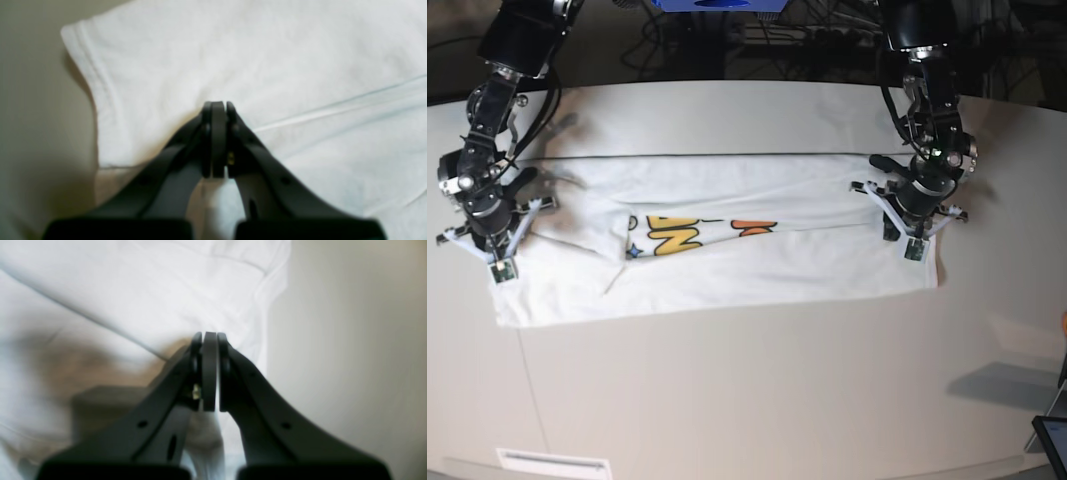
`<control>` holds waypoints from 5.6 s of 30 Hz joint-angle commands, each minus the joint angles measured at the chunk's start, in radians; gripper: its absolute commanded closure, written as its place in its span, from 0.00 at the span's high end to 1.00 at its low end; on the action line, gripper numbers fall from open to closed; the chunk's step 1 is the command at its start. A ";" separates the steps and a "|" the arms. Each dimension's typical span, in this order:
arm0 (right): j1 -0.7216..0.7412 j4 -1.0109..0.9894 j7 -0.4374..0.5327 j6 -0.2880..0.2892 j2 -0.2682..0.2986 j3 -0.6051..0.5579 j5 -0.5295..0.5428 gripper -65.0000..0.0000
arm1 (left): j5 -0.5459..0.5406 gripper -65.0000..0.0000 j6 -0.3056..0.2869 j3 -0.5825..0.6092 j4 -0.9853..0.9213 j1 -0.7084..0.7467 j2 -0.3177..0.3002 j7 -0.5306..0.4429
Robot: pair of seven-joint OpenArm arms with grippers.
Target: Fold the T-shirt properly
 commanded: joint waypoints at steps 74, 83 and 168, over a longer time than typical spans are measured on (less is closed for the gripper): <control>-0.247 0.298 0.008 0.080 -0.053 -0.001 0.004 0.02 | -0.687 0.77 -0.250 -0.490 -0.259 -0.091 -0.143 0.274; -0.250 0.298 0.008 0.080 -0.053 -0.001 0.004 0.02 | -0.682 0.77 -0.250 -0.473 -0.273 -0.110 -0.124 0.271; -0.064 -0.097 0.106 0.073 -0.047 -0.182 0.003 0.02 | -0.680 0.00 -0.250 -0.324 -0.434 -0.130 -0.117 0.202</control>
